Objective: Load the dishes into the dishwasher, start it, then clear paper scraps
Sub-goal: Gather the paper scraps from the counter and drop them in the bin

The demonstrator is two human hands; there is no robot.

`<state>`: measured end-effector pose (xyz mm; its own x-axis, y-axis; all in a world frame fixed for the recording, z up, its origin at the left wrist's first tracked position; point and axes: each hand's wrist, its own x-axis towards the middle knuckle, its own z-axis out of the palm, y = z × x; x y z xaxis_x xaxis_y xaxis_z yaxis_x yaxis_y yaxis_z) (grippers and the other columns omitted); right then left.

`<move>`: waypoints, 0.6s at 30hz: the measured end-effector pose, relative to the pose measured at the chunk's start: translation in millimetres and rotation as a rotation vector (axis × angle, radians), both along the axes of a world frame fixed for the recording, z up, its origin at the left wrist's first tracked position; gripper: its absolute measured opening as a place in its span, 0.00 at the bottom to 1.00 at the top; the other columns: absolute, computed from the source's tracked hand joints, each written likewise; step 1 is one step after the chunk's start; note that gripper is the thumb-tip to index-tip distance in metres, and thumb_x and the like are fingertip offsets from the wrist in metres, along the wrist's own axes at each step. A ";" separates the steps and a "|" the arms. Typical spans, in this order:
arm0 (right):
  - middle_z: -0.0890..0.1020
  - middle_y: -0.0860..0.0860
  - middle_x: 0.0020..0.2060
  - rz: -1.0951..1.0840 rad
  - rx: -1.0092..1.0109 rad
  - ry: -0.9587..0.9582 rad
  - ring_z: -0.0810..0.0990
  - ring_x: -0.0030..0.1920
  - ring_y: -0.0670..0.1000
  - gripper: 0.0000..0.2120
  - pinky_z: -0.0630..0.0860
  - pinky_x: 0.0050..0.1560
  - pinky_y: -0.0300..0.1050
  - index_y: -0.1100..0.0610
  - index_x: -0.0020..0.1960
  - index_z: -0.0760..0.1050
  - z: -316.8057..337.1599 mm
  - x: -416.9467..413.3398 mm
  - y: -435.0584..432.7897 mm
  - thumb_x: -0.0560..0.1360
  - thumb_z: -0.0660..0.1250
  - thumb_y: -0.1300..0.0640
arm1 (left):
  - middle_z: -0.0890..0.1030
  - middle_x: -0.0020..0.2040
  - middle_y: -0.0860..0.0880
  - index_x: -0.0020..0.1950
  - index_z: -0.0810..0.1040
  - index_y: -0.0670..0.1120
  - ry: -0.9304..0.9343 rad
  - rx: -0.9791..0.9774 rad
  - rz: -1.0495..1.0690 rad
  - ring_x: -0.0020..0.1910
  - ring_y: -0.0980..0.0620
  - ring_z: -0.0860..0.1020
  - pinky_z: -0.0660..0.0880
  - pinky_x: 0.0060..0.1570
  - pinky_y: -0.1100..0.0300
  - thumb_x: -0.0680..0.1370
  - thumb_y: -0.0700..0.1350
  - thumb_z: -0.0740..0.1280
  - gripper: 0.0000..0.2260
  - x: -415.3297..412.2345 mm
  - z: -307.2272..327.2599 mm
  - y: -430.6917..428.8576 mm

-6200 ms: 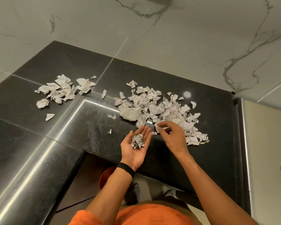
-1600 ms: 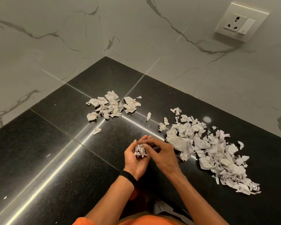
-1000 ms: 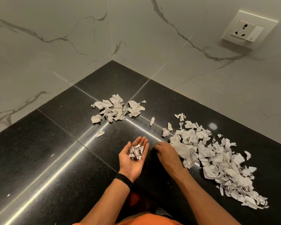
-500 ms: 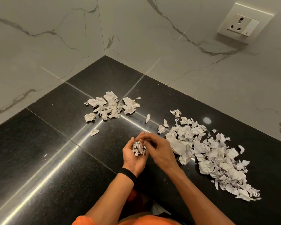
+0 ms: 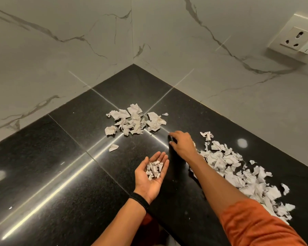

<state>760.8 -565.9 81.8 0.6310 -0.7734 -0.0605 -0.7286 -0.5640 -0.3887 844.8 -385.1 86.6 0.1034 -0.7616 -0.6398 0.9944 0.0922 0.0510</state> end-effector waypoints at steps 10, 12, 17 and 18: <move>0.86 0.43 0.43 -0.225 0.343 -0.582 0.84 0.47 0.42 0.05 0.81 0.52 0.41 0.51 0.49 0.84 26.9 -23.0 76.3 0.75 0.75 0.59 | 0.80 0.65 0.35 0.69 0.76 0.36 -0.039 0.014 0.002 0.62 0.39 0.82 0.77 0.63 0.45 0.84 0.48 0.58 0.20 3.6 -3.6 -6.3; 0.86 0.44 0.44 -0.160 0.401 -0.618 0.85 0.48 0.44 0.06 0.81 0.51 0.40 0.50 0.50 0.84 38.7 -28.2 98.5 0.75 0.75 0.59 | 0.79 0.67 0.36 0.70 0.75 0.37 -0.062 0.029 -0.030 0.65 0.41 0.80 0.73 0.69 0.48 0.84 0.48 0.58 0.20 4.7 -8.7 -5.1; 0.85 0.43 0.42 -0.284 0.350 -0.609 0.84 0.45 0.43 0.06 0.81 0.49 0.42 0.49 0.48 0.83 29.1 -32.0 103.7 0.75 0.74 0.60 | 0.81 0.64 0.36 0.69 0.76 0.35 -0.060 0.030 -0.023 0.63 0.41 0.80 0.77 0.65 0.49 0.84 0.47 0.58 0.20 2.0 -6.3 -3.5; 0.85 0.43 0.42 -0.349 0.358 -0.627 0.84 0.44 0.44 0.06 0.83 0.49 0.46 0.49 0.48 0.83 25.4 -33.3 99.5 0.75 0.74 0.60 | 0.81 0.63 0.35 0.68 0.76 0.34 -0.049 0.034 0.003 0.63 0.39 0.80 0.79 0.62 0.47 0.84 0.47 0.58 0.20 2.5 -5.7 -3.6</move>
<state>727.5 -466.4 107.3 0.3547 -0.9333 -0.0569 -0.4263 -0.1072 -0.8982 847.3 -388.6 80.9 0.1372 -0.7389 -0.6597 0.9904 0.0925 0.1025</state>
